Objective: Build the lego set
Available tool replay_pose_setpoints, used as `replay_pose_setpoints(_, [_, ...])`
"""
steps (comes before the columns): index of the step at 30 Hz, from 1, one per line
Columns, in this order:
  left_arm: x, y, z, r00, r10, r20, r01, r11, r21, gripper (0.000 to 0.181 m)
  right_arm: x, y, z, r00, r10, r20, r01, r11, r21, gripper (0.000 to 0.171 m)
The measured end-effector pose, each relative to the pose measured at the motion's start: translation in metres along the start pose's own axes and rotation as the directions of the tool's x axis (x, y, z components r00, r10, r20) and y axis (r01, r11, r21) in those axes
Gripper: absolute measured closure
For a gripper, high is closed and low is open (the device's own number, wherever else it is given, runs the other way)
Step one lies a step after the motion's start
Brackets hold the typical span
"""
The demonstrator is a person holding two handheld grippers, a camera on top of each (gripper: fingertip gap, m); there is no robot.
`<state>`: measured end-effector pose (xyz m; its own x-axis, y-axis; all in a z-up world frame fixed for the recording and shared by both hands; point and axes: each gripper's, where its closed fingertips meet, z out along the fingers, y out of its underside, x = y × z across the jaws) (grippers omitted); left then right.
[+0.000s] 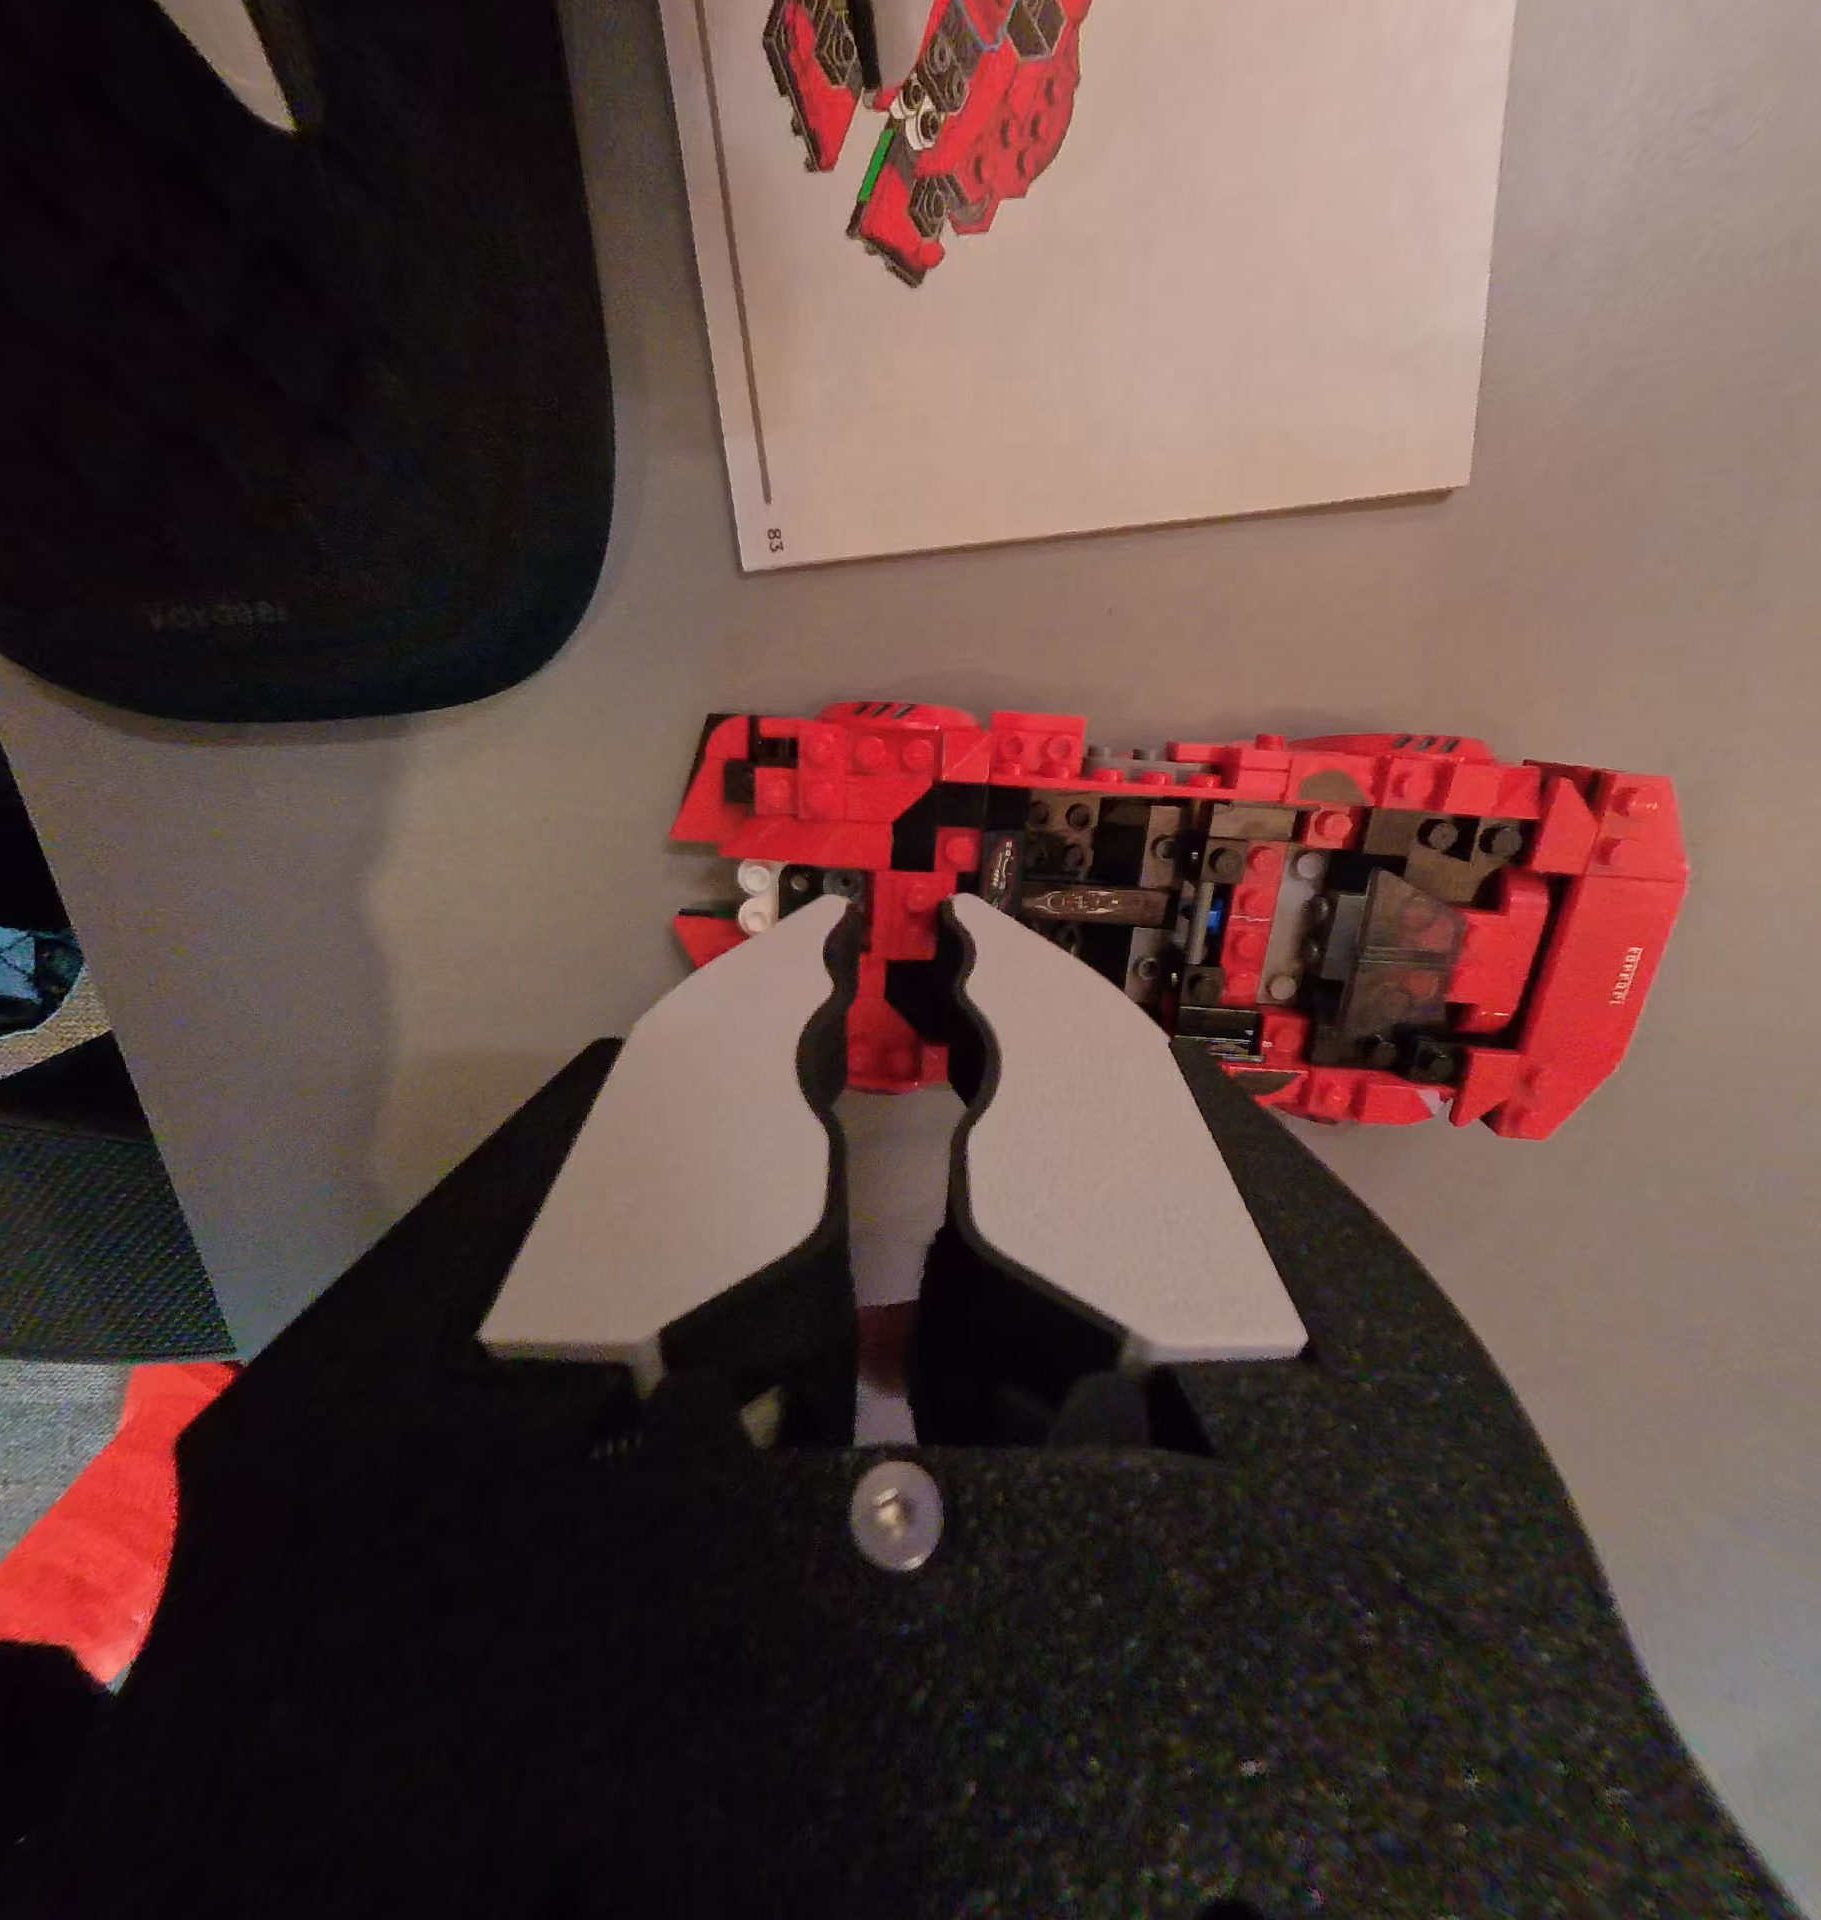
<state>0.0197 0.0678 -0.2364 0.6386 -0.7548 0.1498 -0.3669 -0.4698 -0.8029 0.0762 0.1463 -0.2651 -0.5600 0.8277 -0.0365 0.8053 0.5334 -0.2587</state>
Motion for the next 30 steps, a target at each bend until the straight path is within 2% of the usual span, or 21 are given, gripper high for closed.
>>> replay_pose_setpoints(9, [0.0, 0.001, 0.0, 1.0, -0.001, 0.001, 0.001, 1.0, -0.003, 0.122, -0.001, -0.001, -0.007, 1.0, 0.022, 0.01, -0.022, 0.999, 0.028, 0.152])
replay_pose_setpoints(10, [0.0, 0.001, 0.0, 1.0, -0.002, 0.001, 0.002, 1.0, -0.002, 0.122, -0.001, -0.001, -0.009, 1.0, 0.028, 0.012, -0.028, 0.999, 0.042, 0.155])
replay_pose_setpoints(12, [-0.001, 0.001, 0.0, 1.0, -0.003, 0.001, 0.003, 1.0, -0.001, 0.122, 0.002, -0.006, -0.013, 0.999, 0.038, 0.003, -0.038, 0.995, 0.087, 0.171])
replay_pose_setpoints(13, [0.0, 0.001, 0.001, 1.0, -0.004, 0.0, 0.004, 1.0, 0.0, 0.122, 0.002, -0.006, -0.013, 0.999, 0.047, 0.004, -0.048, 0.994, 0.094, 0.171])
replay_pose_setpoints(30, [-0.001, 0.002, 0.002, 1.0, -0.009, -0.004, 0.009, 1.0, 0.001, 0.123, 0.002, -0.002, -0.004, 0.999, 0.004, -0.051, -0.004, 1.0, 0.01, 0.171])
